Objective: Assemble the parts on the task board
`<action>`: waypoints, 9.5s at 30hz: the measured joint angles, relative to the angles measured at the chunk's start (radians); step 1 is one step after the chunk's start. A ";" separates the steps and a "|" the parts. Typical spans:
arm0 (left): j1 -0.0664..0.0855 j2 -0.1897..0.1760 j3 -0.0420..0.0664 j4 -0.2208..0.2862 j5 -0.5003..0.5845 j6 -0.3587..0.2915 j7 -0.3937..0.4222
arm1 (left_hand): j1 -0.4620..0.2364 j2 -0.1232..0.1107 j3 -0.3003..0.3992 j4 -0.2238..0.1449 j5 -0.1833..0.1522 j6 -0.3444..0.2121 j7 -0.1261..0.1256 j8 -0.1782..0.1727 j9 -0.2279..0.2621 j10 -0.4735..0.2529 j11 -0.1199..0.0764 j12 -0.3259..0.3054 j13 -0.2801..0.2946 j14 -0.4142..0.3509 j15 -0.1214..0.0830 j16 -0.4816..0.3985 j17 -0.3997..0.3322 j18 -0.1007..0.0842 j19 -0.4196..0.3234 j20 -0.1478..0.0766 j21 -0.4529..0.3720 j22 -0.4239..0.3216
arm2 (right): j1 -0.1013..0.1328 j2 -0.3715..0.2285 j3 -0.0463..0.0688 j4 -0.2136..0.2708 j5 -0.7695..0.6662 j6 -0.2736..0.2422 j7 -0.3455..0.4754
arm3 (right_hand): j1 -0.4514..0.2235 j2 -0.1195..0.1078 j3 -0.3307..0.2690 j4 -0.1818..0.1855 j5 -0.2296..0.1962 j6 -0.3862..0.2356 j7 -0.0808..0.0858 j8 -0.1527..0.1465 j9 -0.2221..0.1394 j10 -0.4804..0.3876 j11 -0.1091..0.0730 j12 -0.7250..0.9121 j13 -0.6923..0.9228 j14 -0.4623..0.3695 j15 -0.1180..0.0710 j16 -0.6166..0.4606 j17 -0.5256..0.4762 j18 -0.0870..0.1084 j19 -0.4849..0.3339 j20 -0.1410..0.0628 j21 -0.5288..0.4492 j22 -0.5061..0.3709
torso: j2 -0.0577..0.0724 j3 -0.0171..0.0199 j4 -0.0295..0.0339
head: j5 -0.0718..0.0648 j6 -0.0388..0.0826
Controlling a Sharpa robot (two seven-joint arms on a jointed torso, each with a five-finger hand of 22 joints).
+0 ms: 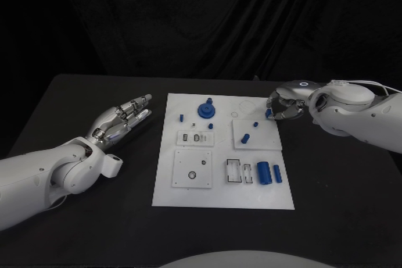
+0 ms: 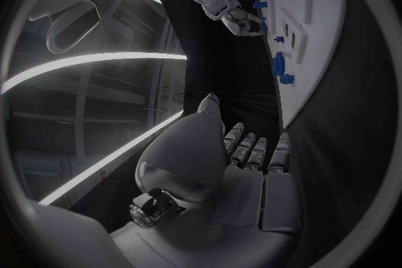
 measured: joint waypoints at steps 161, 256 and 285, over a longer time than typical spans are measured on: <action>0.071 -0.018 0.000 0.097 -0.069 -0.172 -0.003 | 0.110 -0.047 0.060 -0.012 0.154 0.088 0.063 0.012 0.010 0.524 0.133 0.102 0.127 0.472 0.121 0.385 0.088 -0.032 0.419 0.036 0.294 0.121 | 0.063 -0.001 0.002 0.341 -0.043 -0.262 -0.002 | -0.093 -0.014 0.047 0.039 0.717 -0.014 -0.013 0.056 -0.057 0.000 -0.011 0.000 0.000 0.000 -0.014 0.000 0.000 0.000 0.025 -0.021 0.012 0.000 | -0.006 0.0060 -0.0056 | 0.051 0.016; 0.174 0.402 0.000 -0.069 -0.952 0.090 -1.129 | -0.254 -0.086 0.021 0.002 -0.105 0.650 -0.068 0.548 0.983 1.386 -0.175 1.559 1.295 1.466 -0.219 1.565 1.306 -0.101 1.390 -0.232 1.439 1.288 | 0.031 -0.068 0.000 0.200 -0.002 -0.287 -0.093 | -0.070 -0.012 0.010 0.037 -0.058 -0.054 -0.004 0.212 0.099 0.000 -0.011 0.000 0.000 0.000 -0.014 0.000 0.000 0.000 0.020 -0.016 -0.005 0.000 | -0.098 0.0887 -0.0611 | 0.135 -0.061; 0.155 0.438 0.000 -0.095 -0.955 0.095 -1.097 | -0.260 -0.083 0.036 0.000 -0.093 0.654 -0.064 0.466 0.971 1.384 -0.174 1.561 1.296 1.466 -0.219 1.565 1.306 -0.101 1.390 -0.232 1.428 1.288 | 0.028 -0.060 0.001 0.190 -0.002 -0.273 -0.098 | -0.070 -0.012 0.007 0.040 -0.058 -0.050 0.000 0.212 0.099 0.000 -0.011 0.000 0.000 0.000 -0.014 0.000 0.000 0.000 0.020 -0.016 -0.012 0.000 | -0.097 0.0873 -0.0593 | 0.133 -0.080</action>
